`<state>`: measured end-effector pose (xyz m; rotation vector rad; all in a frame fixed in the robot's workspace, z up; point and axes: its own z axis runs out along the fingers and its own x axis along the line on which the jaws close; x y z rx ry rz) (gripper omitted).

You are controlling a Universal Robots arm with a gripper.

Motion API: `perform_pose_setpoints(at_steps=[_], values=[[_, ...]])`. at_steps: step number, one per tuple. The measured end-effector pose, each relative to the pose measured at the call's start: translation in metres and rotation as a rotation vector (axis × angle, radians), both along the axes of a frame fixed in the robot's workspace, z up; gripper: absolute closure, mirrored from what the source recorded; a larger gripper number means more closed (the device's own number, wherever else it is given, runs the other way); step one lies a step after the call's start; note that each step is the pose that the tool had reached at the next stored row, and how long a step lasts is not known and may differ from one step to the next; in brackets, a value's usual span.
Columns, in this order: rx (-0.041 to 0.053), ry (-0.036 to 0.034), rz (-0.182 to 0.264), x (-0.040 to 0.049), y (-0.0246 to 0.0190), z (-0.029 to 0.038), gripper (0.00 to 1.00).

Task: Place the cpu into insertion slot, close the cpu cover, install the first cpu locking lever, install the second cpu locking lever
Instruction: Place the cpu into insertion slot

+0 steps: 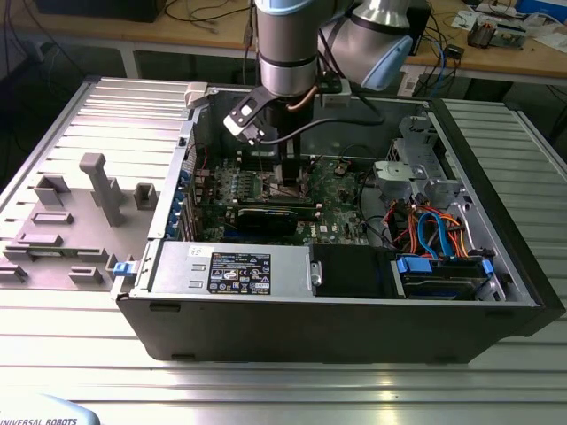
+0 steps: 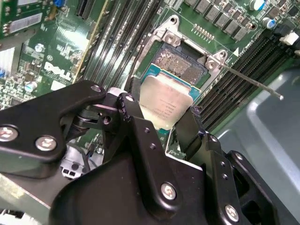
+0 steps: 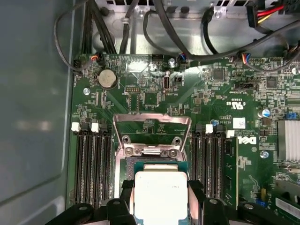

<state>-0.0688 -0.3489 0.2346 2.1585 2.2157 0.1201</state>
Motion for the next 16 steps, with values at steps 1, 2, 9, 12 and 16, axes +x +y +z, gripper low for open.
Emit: perform_pose_setpoints(at_steps=[1, 2, 9, 12, 16], values=[[0.0004, -0.0001, 0.0, -0.0005, 0.0006, -0.0017, 0.46], [0.0006, -0.0001, 0.0, -0.0004, 0.002, -0.0036, 0.46], [0.0006, 0.0002, -0.007, -0.0034, 0.0052, -0.0204, 0.46], [0.0009, 0.0, -0.007, -0.0034, 0.0053, -0.0206, 0.46], [0.0008, 0.0, -0.007, -0.0034, 0.0052, -0.0206, 0.46]])
